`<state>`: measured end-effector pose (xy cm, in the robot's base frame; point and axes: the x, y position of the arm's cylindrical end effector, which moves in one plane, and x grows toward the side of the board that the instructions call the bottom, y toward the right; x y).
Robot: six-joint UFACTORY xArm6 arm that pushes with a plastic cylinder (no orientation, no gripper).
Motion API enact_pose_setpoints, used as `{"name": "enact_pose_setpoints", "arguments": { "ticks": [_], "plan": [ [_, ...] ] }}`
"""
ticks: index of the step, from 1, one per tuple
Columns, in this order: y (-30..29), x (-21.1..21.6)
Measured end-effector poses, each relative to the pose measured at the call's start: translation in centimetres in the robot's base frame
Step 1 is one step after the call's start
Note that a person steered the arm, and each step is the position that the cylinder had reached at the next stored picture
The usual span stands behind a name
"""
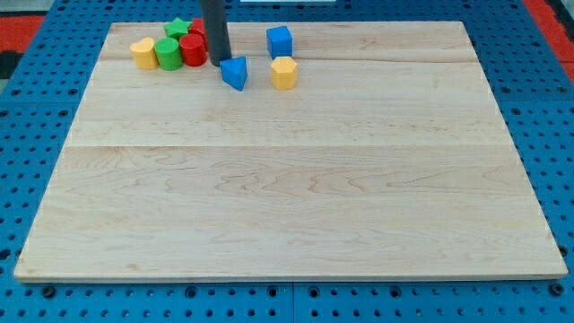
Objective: Move the blue cube up
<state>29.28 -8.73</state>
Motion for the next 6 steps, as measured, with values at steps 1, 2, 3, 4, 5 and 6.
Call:
{"name": "enact_pose_setpoints", "arguments": {
  "ticks": [1,2,3,4,5,6],
  "plan": [
    [3.0,2.1],
    [3.4,0.9],
    [4.4,-1.9],
    [6.9,-2.8],
    [6.9,-4.5],
    [4.8,-5.5]
  ]
}}
